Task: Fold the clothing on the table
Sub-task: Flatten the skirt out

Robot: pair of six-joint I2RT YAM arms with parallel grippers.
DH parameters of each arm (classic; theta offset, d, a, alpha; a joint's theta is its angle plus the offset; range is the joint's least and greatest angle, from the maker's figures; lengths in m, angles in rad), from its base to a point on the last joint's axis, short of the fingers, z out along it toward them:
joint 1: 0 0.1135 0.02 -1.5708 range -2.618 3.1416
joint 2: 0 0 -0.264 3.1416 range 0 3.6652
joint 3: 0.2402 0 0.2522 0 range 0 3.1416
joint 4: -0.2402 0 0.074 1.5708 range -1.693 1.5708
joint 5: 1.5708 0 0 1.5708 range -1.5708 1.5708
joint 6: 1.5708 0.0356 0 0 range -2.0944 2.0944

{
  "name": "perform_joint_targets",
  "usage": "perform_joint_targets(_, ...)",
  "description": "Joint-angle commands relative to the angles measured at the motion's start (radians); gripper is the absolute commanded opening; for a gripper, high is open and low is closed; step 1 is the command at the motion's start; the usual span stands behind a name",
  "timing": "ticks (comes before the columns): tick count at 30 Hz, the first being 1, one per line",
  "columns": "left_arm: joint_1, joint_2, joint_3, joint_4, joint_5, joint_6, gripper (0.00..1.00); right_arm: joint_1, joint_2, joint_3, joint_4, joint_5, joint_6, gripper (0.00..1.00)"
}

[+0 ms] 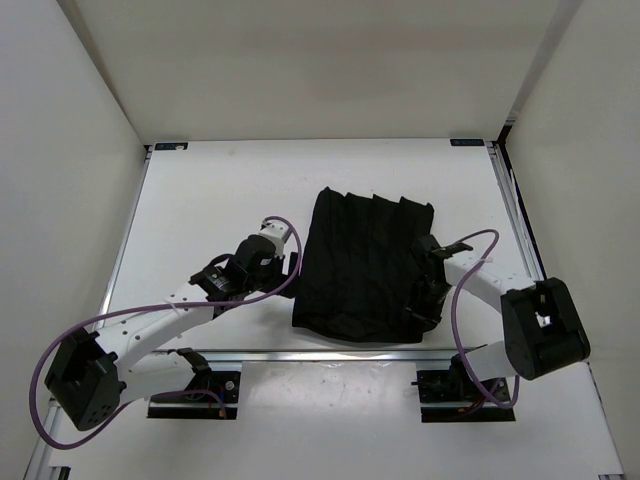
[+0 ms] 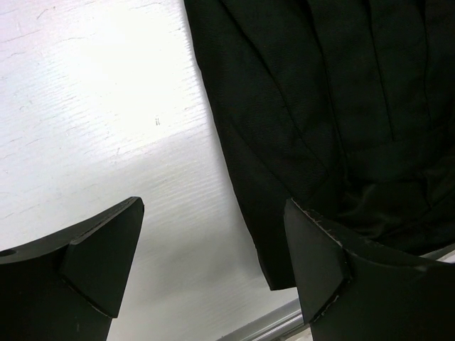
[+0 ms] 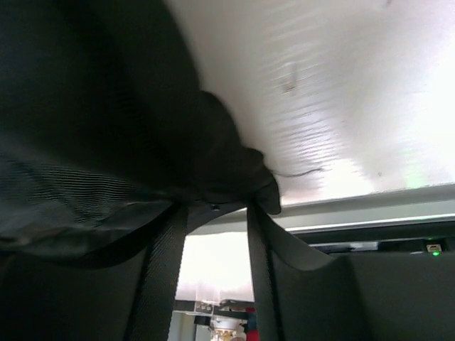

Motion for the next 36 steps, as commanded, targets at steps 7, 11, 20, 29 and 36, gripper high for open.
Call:
perform_joint_targets(7, 0.008, -0.006, 0.012, -0.009, -0.021, 0.010, 0.90, 0.022, 0.050, -0.026, 0.058, 0.045, -0.006, 0.20)
perform_joint_targets(11, 0.006, -0.007, 0.014, -0.012, -0.021, 0.009, 0.91, 0.034, 0.053, -0.008, 0.061, 0.071, -0.009, 0.00)
perform_joint_targets(20, 0.015, -0.021, 0.008, 0.001, -0.018, 0.016, 0.91, 0.031, -0.028, 0.281, -0.158, 0.101, -0.044, 0.00)
perform_joint_targets(29, 0.037, -0.053, -0.023, 0.042, 0.091, 0.020, 0.91, -0.113, -0.086, 0.480, -0.109, -0.122, -0.115, 0.00)
perform_joint_targets(36, 0.011, -0.015, -0.018, 0.076, 0.145, 0.005, 0.90, -0.136, -0.054, 0.656, 0.225, -0.335, -0.064, 0.00)
